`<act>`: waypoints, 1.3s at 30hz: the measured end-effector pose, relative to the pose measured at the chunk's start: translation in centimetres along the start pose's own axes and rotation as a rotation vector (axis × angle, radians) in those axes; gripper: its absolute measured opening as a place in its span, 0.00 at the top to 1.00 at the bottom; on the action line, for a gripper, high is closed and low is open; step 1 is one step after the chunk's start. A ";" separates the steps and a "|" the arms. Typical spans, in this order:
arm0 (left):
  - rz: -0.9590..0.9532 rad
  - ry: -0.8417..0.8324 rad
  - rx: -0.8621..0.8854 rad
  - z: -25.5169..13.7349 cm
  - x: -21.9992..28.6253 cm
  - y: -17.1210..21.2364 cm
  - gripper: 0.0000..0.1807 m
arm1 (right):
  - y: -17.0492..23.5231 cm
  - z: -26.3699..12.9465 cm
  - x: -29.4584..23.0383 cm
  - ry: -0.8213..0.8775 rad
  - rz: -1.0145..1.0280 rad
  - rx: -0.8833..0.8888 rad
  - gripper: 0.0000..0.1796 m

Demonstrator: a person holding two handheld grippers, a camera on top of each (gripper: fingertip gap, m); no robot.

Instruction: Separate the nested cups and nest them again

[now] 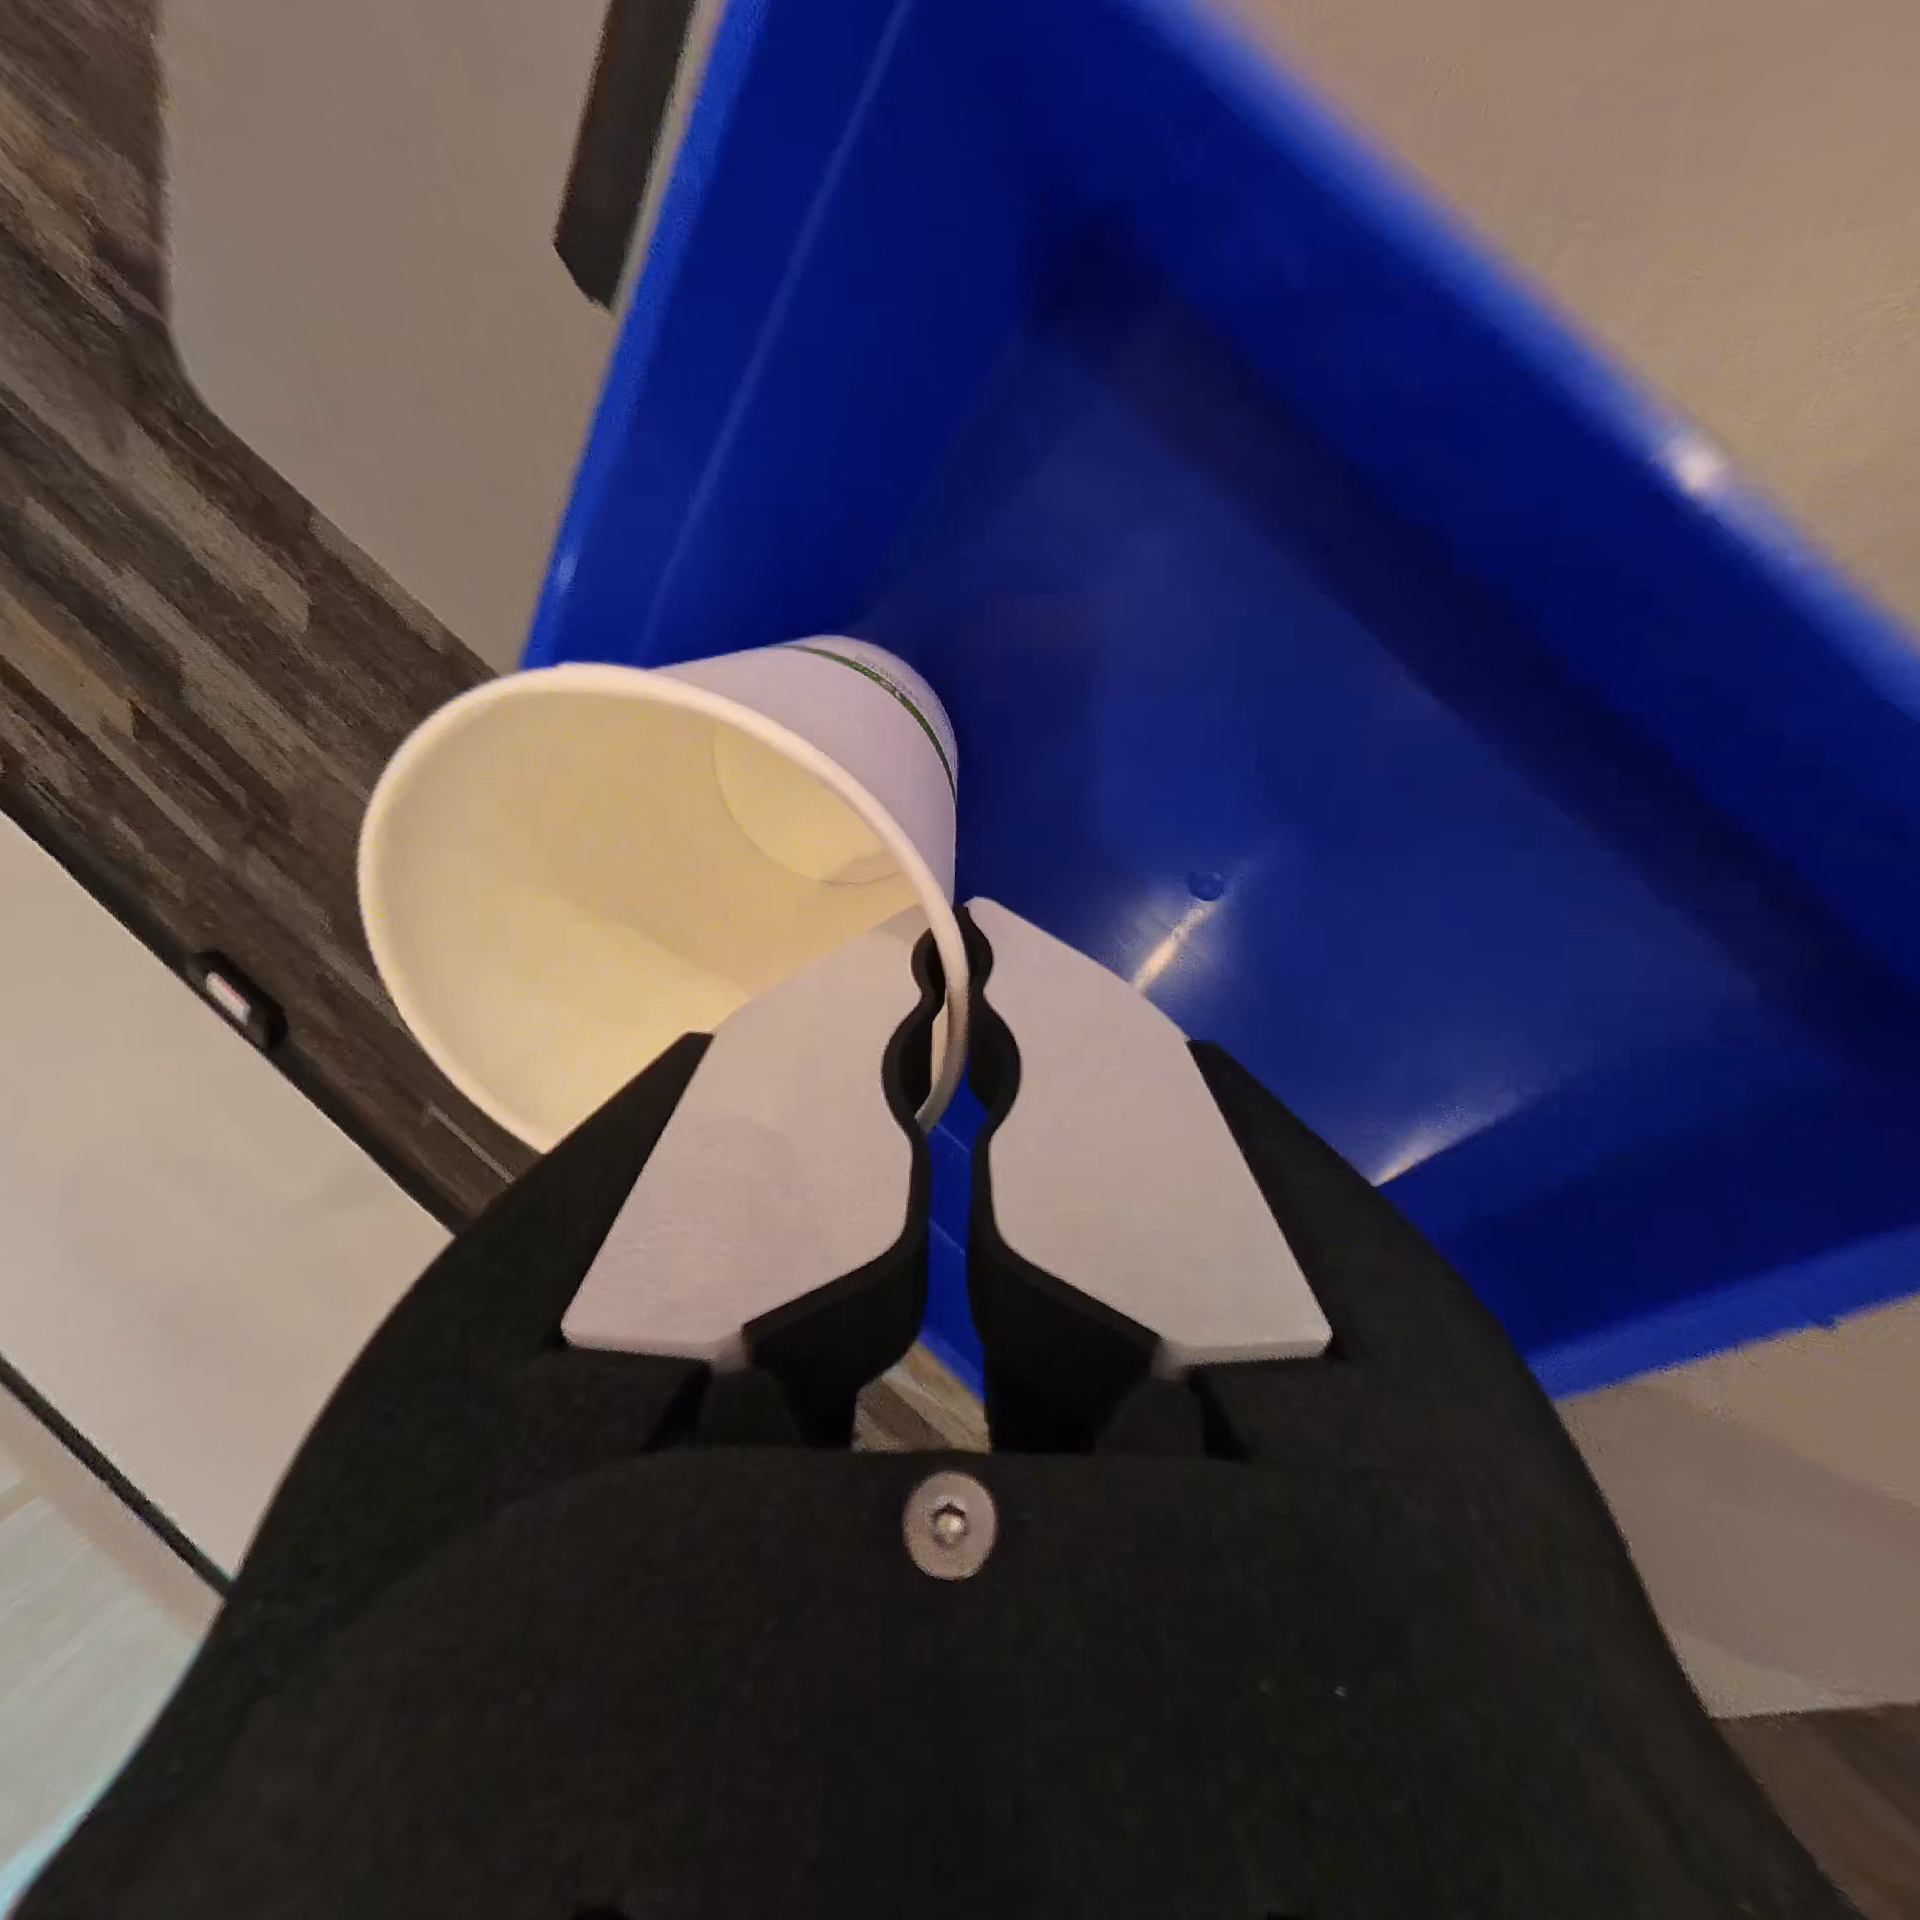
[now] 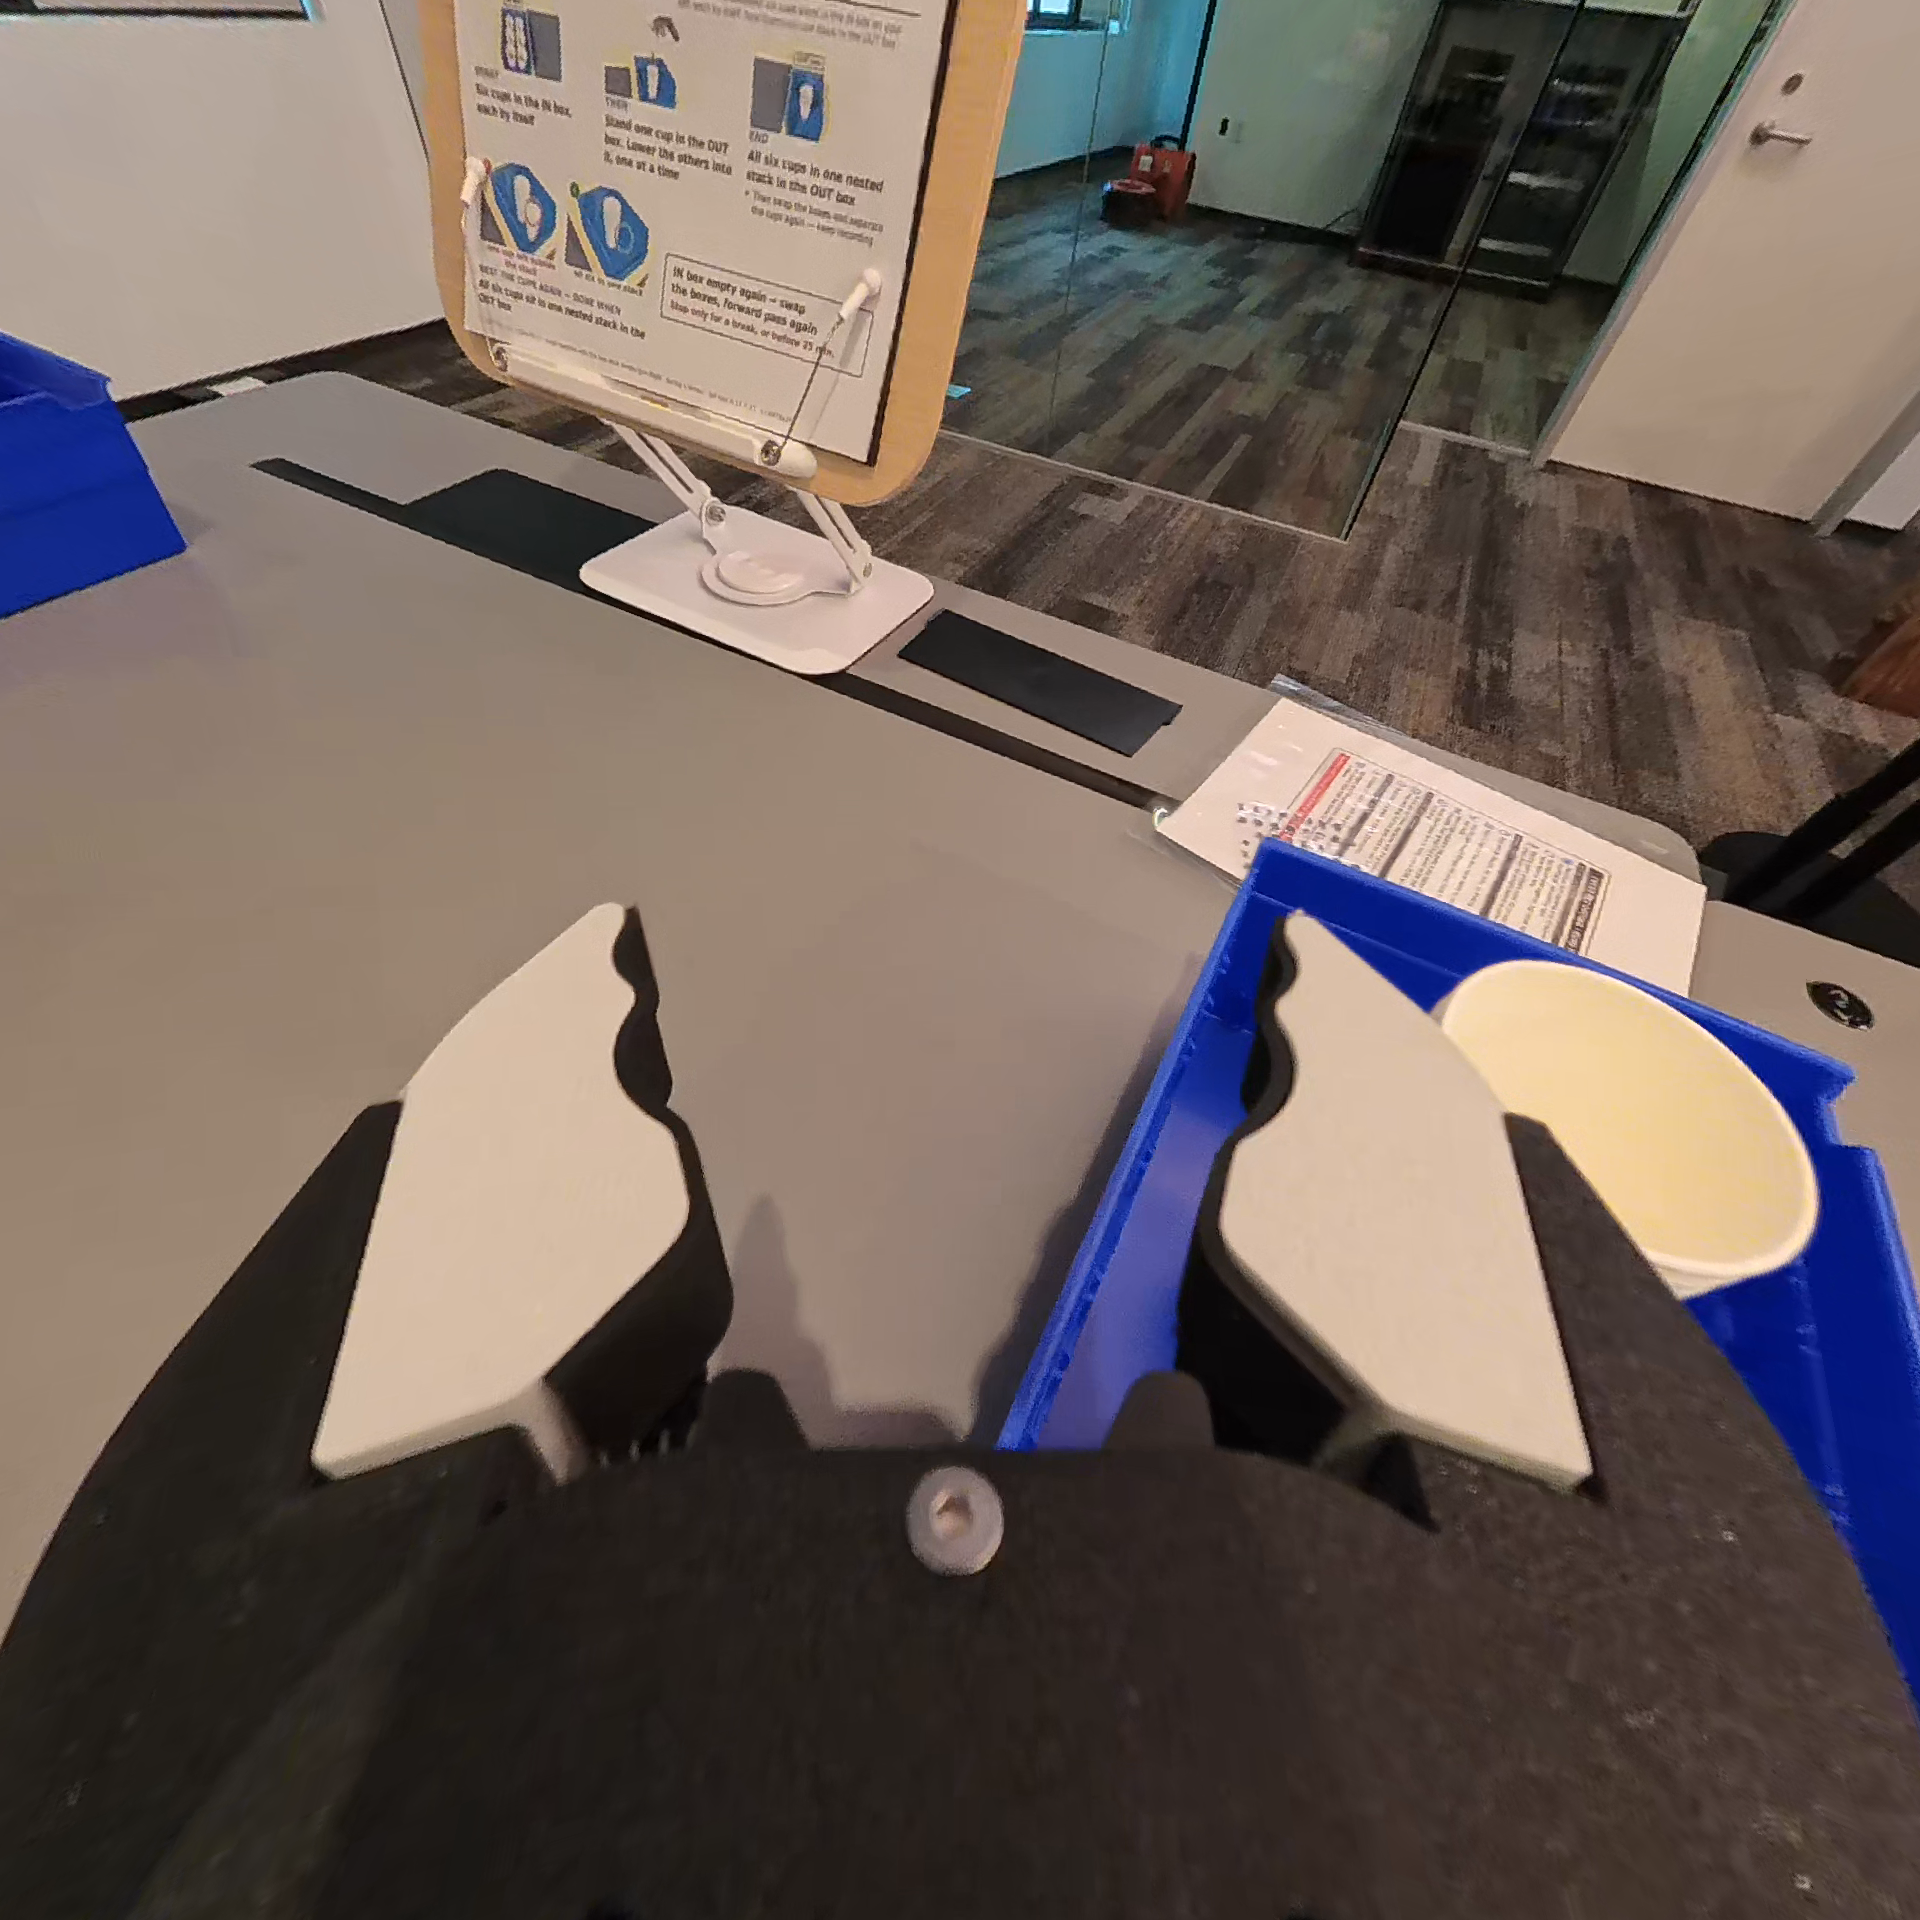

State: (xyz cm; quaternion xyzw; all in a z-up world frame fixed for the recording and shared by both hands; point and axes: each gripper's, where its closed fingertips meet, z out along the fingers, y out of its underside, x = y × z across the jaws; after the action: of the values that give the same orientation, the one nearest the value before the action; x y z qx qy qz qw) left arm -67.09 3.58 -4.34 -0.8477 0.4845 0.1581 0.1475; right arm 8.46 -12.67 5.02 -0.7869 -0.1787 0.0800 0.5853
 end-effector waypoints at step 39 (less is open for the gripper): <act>1.134 0.350 0.649 -29.8 36.0 -26.5 1.00 | -9.0 2.0 -31.4 -1.095 -0.279 -0.010 0.43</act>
State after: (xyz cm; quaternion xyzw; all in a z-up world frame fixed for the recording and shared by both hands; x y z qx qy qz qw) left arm -23.05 -23.45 10.42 -0.3880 0.8941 -0.0822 0.2080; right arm -22.87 -20.42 10.36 -0.6023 -0.5588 0.3976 0.4086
